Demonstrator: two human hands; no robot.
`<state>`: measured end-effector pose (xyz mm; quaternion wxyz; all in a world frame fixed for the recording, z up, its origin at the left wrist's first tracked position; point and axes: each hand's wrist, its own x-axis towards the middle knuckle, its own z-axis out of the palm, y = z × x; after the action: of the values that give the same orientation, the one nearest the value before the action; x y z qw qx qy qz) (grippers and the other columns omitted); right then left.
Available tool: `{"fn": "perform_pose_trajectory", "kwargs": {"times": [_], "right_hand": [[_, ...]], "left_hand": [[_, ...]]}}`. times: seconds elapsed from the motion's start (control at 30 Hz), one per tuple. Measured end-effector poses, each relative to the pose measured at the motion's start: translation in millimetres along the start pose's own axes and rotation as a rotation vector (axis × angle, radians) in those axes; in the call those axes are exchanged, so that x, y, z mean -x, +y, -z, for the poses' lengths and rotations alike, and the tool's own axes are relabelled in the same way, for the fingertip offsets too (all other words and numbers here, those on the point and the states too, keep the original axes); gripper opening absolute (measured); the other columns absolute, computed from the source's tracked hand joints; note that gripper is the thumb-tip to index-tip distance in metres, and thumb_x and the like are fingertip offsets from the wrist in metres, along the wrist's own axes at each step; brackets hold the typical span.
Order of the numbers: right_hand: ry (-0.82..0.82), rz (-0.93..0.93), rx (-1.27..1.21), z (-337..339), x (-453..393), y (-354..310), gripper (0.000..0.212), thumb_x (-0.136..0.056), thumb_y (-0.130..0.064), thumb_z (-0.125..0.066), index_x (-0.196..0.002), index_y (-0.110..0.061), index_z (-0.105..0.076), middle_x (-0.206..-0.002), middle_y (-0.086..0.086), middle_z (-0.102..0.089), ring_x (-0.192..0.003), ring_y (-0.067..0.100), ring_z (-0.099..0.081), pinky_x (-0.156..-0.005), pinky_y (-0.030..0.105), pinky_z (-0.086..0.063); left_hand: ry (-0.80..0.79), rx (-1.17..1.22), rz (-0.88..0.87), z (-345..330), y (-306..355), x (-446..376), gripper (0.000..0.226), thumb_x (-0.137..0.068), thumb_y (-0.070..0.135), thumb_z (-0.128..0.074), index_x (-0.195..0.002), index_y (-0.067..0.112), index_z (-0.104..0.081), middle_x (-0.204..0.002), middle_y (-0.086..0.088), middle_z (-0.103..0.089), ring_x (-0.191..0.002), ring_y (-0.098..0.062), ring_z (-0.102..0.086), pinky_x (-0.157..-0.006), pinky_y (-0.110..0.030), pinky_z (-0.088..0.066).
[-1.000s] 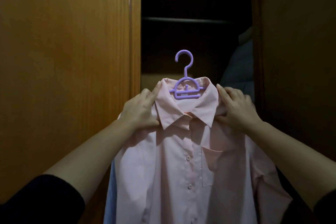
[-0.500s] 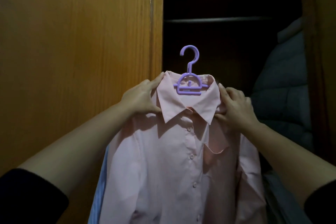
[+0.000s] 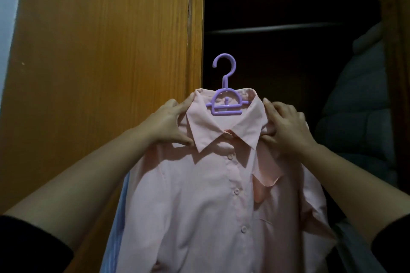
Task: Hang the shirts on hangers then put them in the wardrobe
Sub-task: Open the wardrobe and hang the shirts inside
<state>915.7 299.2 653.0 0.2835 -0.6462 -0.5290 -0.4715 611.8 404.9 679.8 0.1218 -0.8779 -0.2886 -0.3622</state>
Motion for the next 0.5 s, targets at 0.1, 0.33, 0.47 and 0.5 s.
{"fn": "perform_pose_trajectory", "kwargs": {"times": [0.1,0.33,0.47,0.5], "right_hand": [[-0.016,-0.018,0.011,4,5,6,0.094,-0.082,-0.056,-0.06,-0.151,-0.029,-0.002,-0.149,0.003,-0.024,-0.134,0.025,-0.023,-0.105,0.044,-0.025],[-0.027,-0.048,0.042,19,10,21,0.092,-0.082,-0.056,-0.059,-0.151,-0.03,-0.003,-0.149,0.003,-0.024,-0.133,0.025,-0.023,-0.105,0.044,-0.026],[-0.029,-0.061,0.055,27,11,26,0.092,-0.082,-0.057,-0.059,-0.15,-0.031,-0.003,-0.149,0.003,-0.022,-0.134,0.025,-0.022,-0.107,0.045,-0.025],[-0.033,-0.059,0.046,28,11,26,0.092,-0.082,-0.056,-0.059,-0.15,-0.031,-0.003,-0.149,0.003,-0.022,-0.134,0.025,-0.022,-0.108,0.045,-0.024]], "left_hand": [[-0.05,0.002,0.057,1,3,-4,0.125,-0.063,0.056,-0.081,-0.148,0.044,0.01,-0.115,-0.002,-0.034,-0.106,-0.019,-0.039,-0.092,-0.036,-0.045],[-0.077,0.061,0.089,0,21,-6,0.135,-0.044,0.084,-0.066,-0.146,0.048,0.015,-0.128,-0.007,-0.034,-0.117,-0.026,-0.04,-0.1,-0.046,-0.044],[-0.071,0.1,0.079,-1,27,-7,0.129,-0.044,0.081,-0.06,-0.144,0.051,0.015,-0.129,-0.007,-0.033,-0.12,-0.028,-0.04,-0.1,-0.047,-0.044],[-0.076,0.113,0.081,0,28,-8,0.128,-0.044,0.082,-0.06,-0.144,0.051,0.014,-0.129,-0.008,-0.033,-0.12,-0.028,-0.04,-0.1,-0.048,-0.044]]}}
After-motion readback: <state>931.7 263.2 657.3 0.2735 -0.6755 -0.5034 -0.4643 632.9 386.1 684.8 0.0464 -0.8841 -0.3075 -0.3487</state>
